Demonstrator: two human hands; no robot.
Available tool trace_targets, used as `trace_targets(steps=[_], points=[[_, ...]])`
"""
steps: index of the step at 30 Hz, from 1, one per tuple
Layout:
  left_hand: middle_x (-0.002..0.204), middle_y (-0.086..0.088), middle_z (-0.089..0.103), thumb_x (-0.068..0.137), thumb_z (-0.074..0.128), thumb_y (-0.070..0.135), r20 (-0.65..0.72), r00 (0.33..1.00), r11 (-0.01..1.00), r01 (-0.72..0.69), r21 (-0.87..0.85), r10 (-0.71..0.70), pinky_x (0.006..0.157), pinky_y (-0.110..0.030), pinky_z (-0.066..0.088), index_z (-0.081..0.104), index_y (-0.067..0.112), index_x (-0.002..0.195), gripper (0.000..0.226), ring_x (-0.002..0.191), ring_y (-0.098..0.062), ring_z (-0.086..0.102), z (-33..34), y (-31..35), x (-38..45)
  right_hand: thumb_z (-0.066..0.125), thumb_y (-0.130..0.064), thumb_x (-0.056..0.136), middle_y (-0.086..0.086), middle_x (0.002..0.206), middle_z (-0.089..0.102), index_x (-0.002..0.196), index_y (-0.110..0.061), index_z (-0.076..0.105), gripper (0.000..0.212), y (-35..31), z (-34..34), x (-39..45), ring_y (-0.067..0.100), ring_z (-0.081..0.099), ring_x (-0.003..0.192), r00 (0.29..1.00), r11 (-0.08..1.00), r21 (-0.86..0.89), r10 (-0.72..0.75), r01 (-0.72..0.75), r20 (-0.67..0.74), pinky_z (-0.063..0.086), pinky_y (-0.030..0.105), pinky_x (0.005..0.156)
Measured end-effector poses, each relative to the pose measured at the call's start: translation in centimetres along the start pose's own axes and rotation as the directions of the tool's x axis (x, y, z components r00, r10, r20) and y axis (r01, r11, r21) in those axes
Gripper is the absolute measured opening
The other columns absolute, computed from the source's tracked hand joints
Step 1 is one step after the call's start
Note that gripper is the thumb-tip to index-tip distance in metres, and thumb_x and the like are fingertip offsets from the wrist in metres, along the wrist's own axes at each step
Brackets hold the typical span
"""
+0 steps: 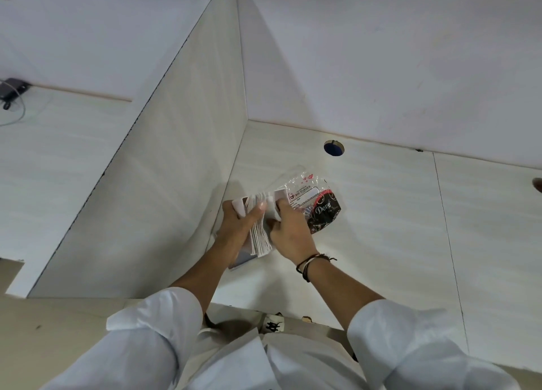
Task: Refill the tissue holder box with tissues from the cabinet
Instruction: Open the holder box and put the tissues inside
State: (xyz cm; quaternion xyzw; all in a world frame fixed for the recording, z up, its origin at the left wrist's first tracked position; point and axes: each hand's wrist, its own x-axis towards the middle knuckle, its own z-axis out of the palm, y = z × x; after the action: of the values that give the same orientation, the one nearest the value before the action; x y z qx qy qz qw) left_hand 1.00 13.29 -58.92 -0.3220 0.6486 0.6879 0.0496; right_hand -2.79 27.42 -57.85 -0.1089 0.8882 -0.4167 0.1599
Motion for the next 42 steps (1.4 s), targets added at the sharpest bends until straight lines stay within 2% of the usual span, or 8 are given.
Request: trace_targets(steps=[12,16,19,21,24,29,34,42], points=[[0.112,0.004,0.06,0.068,0.099,0.033,0.059,0.998,0.959,-0.049,0.28,0.034,0.071,-0.022,0.05,0.034,0.015,0.128,0.09,0.096,-0.003,0.062,1.4,0.6,0.0,0.052,-0.004,0.071,0.006,0.086,0.055,0.085,-0.012,0.054,0.017,1.1,0.5,-0.5,0.029,0.049,0.083,0.978,0.995,0.101,0.045,-0.024,-0.203,0.037,0.021,0.067],[0.131,-0.009,0.066,0.068,0.099,0.026,0.086,0.996,0.999,0.034,0.008,-0.035,0.09,-0.044,0.064,0.039,0.014,0.135,0.091,0.116,-0.021,0.071,1.3,-0.3,0.5,0.063,-0.047,0.064,0.009,0.123,0.048,0.118,-0.011,0.059,0.065,2.4,-0.1,0.4,0.031,0.042,0.115,0.943,0.951,-0.27,0.053,-0.148,-0.328,0.039,0.047,0.095],[0.138,-0.011,0.066,0.065,0.099,0.027,0.135,0.987,0.986,0.106,-0.128,-0.089,0.083,-0.048,0.066,0.04,0.018,0.14,0.096,0.119,-0.027,0.072,1.0,-0.4,0.6,0.084,-0.069,0.054,-0.001,0.13,0.053,0.131,-0.015,0.039,0.105,3.6,-2.4,2.2,0.019,0.056,0.122,0.916,0.896,0.199,0.4,-0.397,0.027,0.055,0.044,0.097],[0.137,-0.007,0.066,0.073,0.095,0.02,0.16,0.981,0.989,0.121,-0.087,-0.106,0.071,-0.039,0.064,0.038,0.022,0.142,0.09,0.118,-0.026,0.071,1.1,-0.3,0.3,0.092,-0.056,0.061,0.007,0.128,0.067,0.132,-0.014,0.045,0.094,4.2,-2.9,2.7,0.023,0.072,0.109,0.843,0.74,0.404,0.463,-0.537,0.274,0.066,0.042,0.08],[0.135,0.0,0.064,0.075,0.093,0.008,0.19,0.967,0.985,0.159,0.061,-0.168,0.068,-0.043,0.065,0.034,0.028,0.143,0.093,0.118,-0.023,0.069,1.2,-0.6,0.2,0.087,-0.048,0.07,0.005,0.117,0.071,0.122,-0.016,0.055,0.069,4.2,-2.3,2.1,0.021,0.073,0.1,0.892,0.818,0.355,0.424,-0.452,0.159,0.065,0.037,0.068],[0.138,-0.014,0.06,0.078,0.077,-0.016,0.054,0.986,0.984,0.151,0.094,-0.156,0.089,-0.057,0.061,0.036,0.019,0.148,0.088,0.124,-0.033,0.063,0.4,-1.4,1.1,0.074,-0.036,0.084,0.01,0.119,0.068,0.112,-0.016,0.062,0.036,5.0,-2.8,2.2,0.027,0.07,0.11,0.881,0.796,0.39,0.362,-0.462,0.305,0.066,0.048,0.085],[0.135,-0.007,0.057,0.089,0.066,-0.014,0.09,0.986,0.987,0.13,0.093,-0.139,0.08,-0.045,0.06,0.032,0.023,0.153,0.081,0.124,-0.031,0.058,1.0,-1.1,0.8,0.074,-0.02,0.089,0.006,0.108,0.069,0.115,-0.007,0.066,0.03,4.7,-2.2,1.8,0.024,0.062,0.097,0.955,0.955,0.042,0.291,-0.294,0.056,0.047,0.029,0.076],[0.111,0.003,0.059,0.088,0.061,-0.019,0.145,0.988,0.977,0.03,0.21,-0.062,0.069,-0.021,0.05,0.033,0.016,0.153,0.079,0.102,-0.016,0.06,0.3,-1.3,0.9,0.069,-0.046,0.094,-0.004,0.068,0.048,0.069,-0.018,0.04,0.048,3.3,-3.1,2.4,0.025,0.049,0.073,0.961,0.963,0.083,0.262,-0.255,-0.089,0.032,0.034,0.062]])
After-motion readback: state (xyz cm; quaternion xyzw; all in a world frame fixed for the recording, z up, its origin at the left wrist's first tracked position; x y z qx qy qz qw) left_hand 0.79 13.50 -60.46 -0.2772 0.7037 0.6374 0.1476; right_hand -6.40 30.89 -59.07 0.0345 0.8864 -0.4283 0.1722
